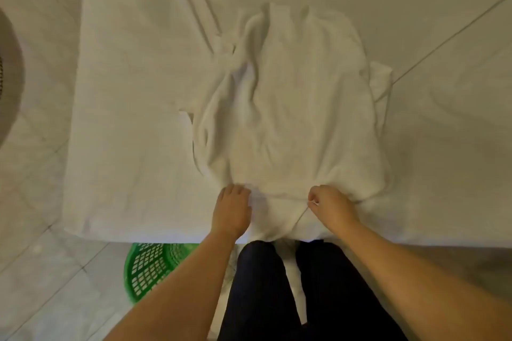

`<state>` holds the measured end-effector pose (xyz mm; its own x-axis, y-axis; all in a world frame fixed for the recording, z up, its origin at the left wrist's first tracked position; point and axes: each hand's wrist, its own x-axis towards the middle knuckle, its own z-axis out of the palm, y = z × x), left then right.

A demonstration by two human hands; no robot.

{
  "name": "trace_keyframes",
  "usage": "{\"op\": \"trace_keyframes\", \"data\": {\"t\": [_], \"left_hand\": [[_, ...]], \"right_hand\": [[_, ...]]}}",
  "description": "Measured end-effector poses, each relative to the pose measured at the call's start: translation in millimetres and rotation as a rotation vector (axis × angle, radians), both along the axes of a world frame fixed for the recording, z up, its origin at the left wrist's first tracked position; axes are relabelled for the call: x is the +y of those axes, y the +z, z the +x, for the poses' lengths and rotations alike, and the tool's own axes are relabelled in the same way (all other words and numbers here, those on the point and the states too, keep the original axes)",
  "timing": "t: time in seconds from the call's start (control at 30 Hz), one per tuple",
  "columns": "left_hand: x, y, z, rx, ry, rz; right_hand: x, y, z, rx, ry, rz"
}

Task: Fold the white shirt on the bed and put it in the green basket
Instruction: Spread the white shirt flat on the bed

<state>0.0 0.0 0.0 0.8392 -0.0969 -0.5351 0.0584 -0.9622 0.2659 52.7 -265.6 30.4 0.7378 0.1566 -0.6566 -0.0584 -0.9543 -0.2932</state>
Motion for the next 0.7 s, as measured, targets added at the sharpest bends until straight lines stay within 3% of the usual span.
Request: {"op": "trace_keyframes", "data": {"t": [0.17, 0.37, 0.7], "left_hand": [[6.3, -35.6, -0.3, -0.029, -0.024, 0.001], [9.6, -59.9, 3.2, -0.147, 0.059, -0.057], [20.7, -88.2, 7.8, -0.199, 0.139, -0.147]], "right_hand": [[4.3, -42.7, -5.9, 0.069, -0.035, 0.037], [-1.1, -79.8, -4.1, 0.005, -0.009, 0.071], [5.6, -99.9, -6.0, -0.284, 0.295, -0.098]]}}
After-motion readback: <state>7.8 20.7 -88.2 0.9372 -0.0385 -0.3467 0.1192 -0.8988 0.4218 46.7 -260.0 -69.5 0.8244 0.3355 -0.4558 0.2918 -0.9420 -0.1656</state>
